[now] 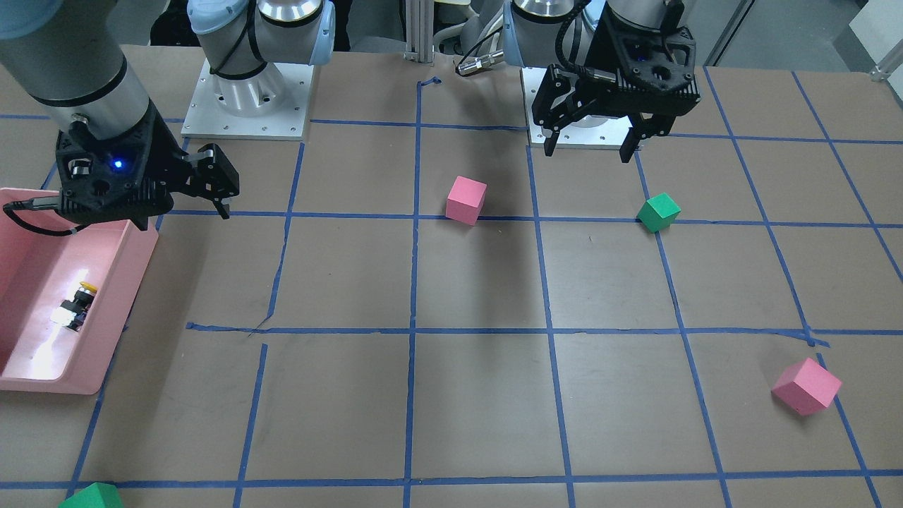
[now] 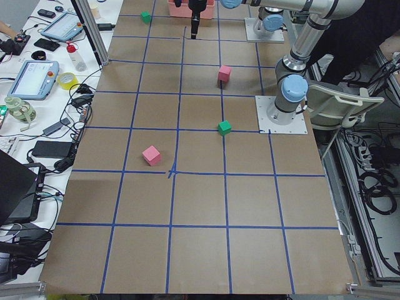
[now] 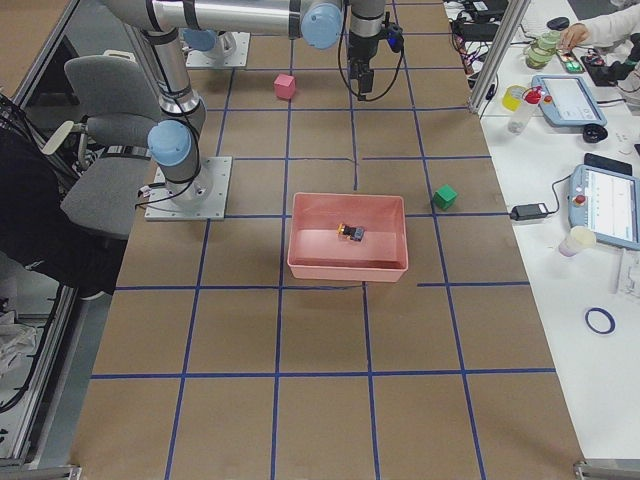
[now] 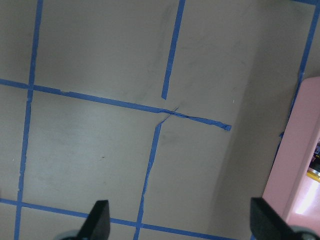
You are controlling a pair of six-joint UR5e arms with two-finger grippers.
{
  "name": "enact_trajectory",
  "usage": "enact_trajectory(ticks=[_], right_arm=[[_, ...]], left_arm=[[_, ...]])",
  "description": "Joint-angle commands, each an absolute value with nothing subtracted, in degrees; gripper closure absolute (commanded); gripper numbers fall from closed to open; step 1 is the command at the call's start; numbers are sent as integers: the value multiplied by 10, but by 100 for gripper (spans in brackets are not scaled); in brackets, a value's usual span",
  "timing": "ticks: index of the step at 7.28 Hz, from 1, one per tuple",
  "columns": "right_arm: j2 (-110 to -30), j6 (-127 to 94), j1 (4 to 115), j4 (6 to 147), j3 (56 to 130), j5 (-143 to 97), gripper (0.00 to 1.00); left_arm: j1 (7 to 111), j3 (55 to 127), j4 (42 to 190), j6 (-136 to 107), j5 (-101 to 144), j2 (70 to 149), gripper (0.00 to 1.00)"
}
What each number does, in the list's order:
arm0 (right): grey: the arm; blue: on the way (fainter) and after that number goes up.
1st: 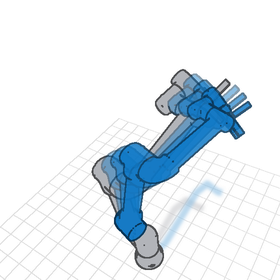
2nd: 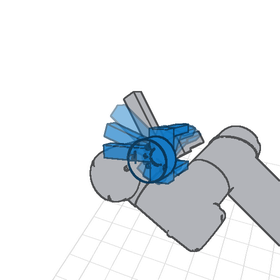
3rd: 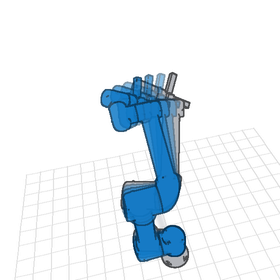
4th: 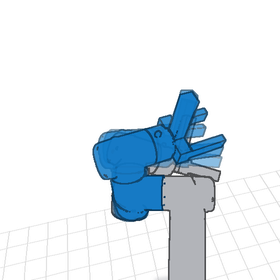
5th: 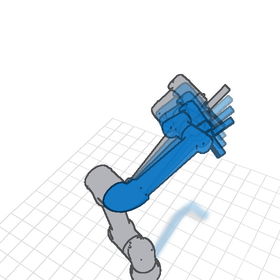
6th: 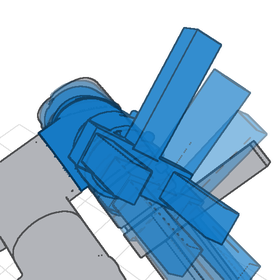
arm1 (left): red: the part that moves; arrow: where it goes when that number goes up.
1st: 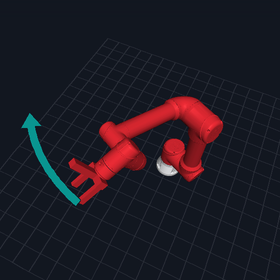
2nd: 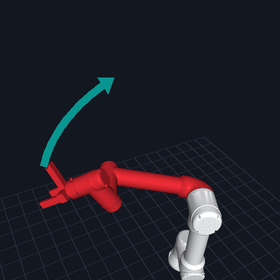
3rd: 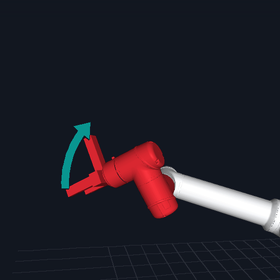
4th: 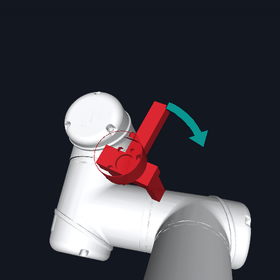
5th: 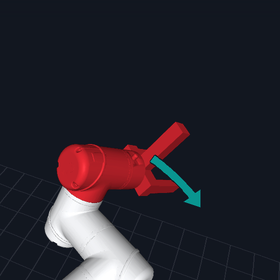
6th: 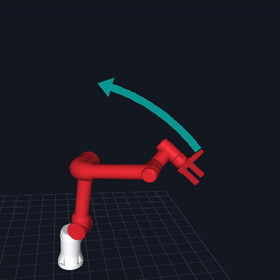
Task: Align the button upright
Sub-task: 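Move the right gripper over the pink tray toward the button switch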
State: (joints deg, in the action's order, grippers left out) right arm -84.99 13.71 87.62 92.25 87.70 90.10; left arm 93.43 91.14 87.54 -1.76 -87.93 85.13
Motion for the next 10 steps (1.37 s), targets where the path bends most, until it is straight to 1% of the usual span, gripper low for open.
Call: enact_trajectory(ticks=[1, 10], right_arm=[[-850, 137, 876, 923, 881, 901, 0], [-844, 137, 873, 931, 885, 901, 0]], left_arm=[[934, 911, 875, -18, -879, 852, 0], [934, 911, 875, 15, -880, 857, 0]])
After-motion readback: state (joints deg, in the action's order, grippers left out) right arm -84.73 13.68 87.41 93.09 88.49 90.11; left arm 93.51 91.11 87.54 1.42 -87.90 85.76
